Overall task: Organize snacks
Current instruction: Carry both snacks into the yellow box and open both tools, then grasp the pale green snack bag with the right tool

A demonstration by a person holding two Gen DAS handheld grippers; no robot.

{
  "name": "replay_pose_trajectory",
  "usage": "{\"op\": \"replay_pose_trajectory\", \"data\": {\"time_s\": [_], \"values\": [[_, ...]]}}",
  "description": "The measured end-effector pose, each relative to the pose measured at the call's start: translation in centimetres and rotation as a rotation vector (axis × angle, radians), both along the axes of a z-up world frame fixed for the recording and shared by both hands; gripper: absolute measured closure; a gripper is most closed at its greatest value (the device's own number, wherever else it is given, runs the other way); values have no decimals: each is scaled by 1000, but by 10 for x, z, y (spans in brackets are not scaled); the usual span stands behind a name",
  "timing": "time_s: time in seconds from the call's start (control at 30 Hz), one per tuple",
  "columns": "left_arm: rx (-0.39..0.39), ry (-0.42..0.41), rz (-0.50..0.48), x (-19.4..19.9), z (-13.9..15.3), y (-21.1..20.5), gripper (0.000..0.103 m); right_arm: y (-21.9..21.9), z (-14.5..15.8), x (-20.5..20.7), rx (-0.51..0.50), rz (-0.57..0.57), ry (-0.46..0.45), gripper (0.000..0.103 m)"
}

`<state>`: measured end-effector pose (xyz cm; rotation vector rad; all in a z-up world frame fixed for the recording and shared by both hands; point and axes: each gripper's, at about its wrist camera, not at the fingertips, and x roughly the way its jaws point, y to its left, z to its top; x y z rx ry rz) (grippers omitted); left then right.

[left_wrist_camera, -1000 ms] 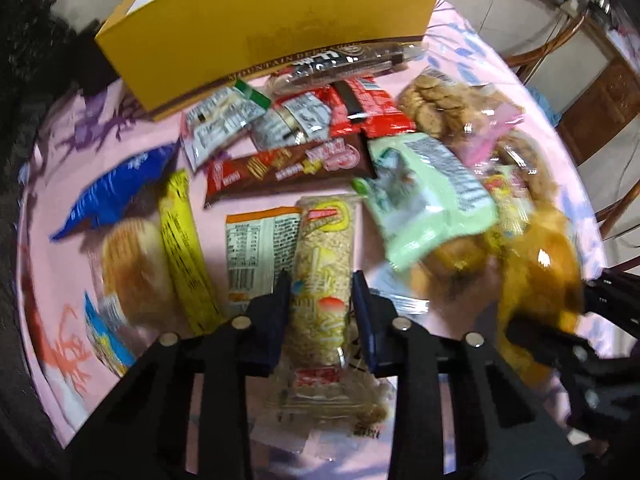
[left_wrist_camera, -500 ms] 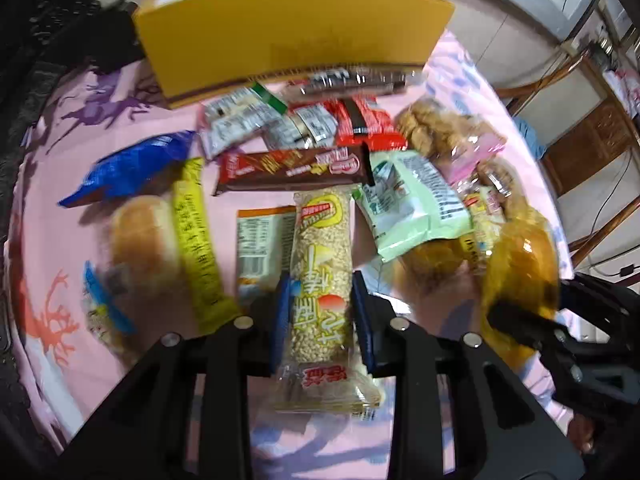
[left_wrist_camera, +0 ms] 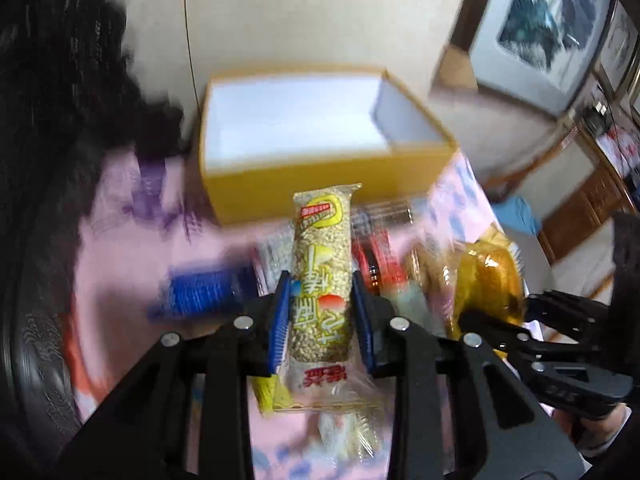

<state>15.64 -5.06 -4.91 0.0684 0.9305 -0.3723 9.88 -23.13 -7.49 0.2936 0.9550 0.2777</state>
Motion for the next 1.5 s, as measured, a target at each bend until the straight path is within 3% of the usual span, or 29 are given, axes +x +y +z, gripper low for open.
{"op": "replay_pose_trajectory", "data": {"time_s": [0.1, 0.2, 0.33, 0.6, 0.67, 0.7, 0.73, 0.9, 1.1, 1.33, 1.5], "values": [[-8, -44, 33, 44, 16, -8, 73, -7, 31, 55, 2, -13, -67, 65], [13, -55, 73, 102, 17, -18, 73, -13, 42, 112, -36, -39, -86, 65], [53, -30, 91, 154, 0, -28, 73, -20, 28, 178, -70, -74, -27, 65], [120, 61, 96, 202, -41, -35, 72, -22, -10, 235, -126, -94, 63, 64], [132, 72, 107, 206, -46, -33, 61, -22, -20, 245, -131, -97, 107, 57], [135, 65, 117, 206, -45, -31, 46, -22, -22, 246, -137, -102, 118, 46], [133, 50, 124, 205, -43, -30, 41, -22, -21, 246, -139, -104, 118, 38], [123, -4, 129, 188, -25, -25, 28, -20, -8, 227, -129, -91, 85, 37], [88, -47, 155, 138, -13, -11, 14, -31, 2, 166, -78, -57, 72, 38], [101, -17, 175, 61, -33, 9, 9, -18, -28, 73, -87, -4, 131, 37], [118, 32, 168, 18, -58, 22, 9, 5, -63, 34, -88, 39, 216, 37]]}}
